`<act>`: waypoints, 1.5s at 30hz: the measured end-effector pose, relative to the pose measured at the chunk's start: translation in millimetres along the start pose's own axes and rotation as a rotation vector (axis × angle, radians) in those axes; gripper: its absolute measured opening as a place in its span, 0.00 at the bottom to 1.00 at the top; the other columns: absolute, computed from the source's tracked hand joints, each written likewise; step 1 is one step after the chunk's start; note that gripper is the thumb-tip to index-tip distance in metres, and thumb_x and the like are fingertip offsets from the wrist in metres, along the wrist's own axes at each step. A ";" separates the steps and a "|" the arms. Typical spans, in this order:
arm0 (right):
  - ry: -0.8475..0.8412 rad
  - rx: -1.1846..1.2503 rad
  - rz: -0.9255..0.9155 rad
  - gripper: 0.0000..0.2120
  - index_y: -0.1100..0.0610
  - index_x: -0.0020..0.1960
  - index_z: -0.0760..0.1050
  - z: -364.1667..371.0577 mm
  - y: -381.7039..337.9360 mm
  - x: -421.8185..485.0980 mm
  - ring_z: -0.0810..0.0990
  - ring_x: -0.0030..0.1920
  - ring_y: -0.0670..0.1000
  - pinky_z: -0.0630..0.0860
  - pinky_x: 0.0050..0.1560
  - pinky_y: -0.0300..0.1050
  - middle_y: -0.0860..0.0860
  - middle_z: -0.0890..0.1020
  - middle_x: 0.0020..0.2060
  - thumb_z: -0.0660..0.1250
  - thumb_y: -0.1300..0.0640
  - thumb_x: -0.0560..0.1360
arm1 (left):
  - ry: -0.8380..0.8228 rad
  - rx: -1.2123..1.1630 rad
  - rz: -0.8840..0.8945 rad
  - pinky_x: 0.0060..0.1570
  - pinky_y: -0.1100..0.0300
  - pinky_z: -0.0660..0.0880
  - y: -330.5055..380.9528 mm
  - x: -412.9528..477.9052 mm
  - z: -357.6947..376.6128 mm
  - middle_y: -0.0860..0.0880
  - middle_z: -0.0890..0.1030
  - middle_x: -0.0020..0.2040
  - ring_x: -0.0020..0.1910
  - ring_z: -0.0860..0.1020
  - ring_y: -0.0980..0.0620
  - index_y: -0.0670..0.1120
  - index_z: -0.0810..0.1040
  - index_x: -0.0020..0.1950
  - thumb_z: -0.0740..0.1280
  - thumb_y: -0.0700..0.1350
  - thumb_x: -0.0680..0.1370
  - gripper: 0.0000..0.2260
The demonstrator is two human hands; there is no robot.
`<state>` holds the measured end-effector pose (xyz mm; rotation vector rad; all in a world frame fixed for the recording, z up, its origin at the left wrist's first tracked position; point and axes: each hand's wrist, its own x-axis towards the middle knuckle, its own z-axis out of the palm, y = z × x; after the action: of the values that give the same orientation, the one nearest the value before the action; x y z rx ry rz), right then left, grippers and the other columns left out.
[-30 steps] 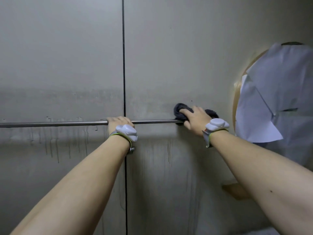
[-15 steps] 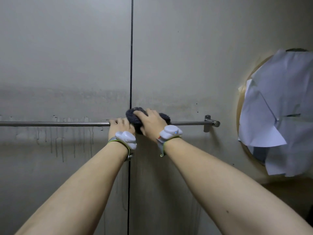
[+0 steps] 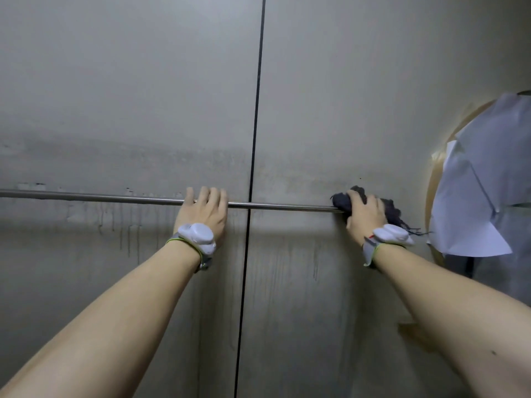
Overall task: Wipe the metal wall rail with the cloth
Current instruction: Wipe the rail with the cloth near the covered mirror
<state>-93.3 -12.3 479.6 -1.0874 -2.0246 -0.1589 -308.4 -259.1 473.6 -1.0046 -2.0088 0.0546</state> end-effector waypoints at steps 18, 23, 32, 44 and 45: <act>0.009 0.136 -0.509 0.21 0.47 0.68 0.67 23.6 -204.5 -55.1 0.67 0.62 0.61 0.76 0.50 0.56 0.58 0.73 0.56 0.59 0.49 0.75 | -0.010 -0.096 -0.075 0.65 0.45 0.63 -48.4 -19.4 28.9 0.42 0.74 0.59 0.58 0.73 0.42 0.41 0.66 0.66 0.55 0.42 0.78 0.16; 0.104 0.091 -0.133 0.18 0.48 0.64 0.70 17.8 -118.9 -36.0 0.67 0.61 0.61 0.70 0.56 0.56 0.59 0.73 0.55 0.58 0.51 0.75 | -0.056 -0.073 -0.092 0.67 0.41 0.61 -41.5 -16.3 34.0 0.40 0.73 0.60 0.58 0.71 0.41 0.38 0.65 0.67 0.58 0.45 0.77 0.20; 0.209 0.245 0.198 0.14 0.53 0.56 0.74 16.7 -150.7 -36.6 0.66 0.61 0.62 0.69 0.48 0.53 0.61 0.72 0.56 0.61 0.55 0.72 | -0.089 -0.022 -0.089 0.61 0.47 0.64 -44.9 -13.9 36.3 0.44 0.73 0.57 0.55 0.72 0.44 0.41 0.65 0.64 0.64 0.51 0.72 0.25; 0.095 0.214 -0.210 0.19 0.50 0.61 0.71 14.4 -143.8 -46.2 0.67 0.59 0.60 0.69 0.45 0.51 0.58 0.73 0.53 0.62 0.49 0.71 | -0.151 0.022 -0.150 0.62 0.47 0.66 -34.9 -9.9 31.6 0.44 0.72 0.61 0.58 0.71 0.43 0.41 0.64 0.66 0.64 0.56 0.72 0.28; 0.098 0.225 -0.107 0.21 0.50 0.63 0.70 12.1 -129.0 -41.5 0.67 0.60 0.61 0.70 0.48 0.52 0.59 0.73 0.55 0.62 0.49 0.70 | -0.146 0.020 -0.152 0.61 0.47 0.66 -35.0 -9.6 31.0 0.44 0.72 0.60 0.58 0.72 0.43 0.41 0.64 0.66 0.64 0.56 0.72 0.28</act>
<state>-184.1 -113.4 474.4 -0.8164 -1.9591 -0.0365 -349.7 -279.4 461.2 -0.8536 -2.2075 0.0674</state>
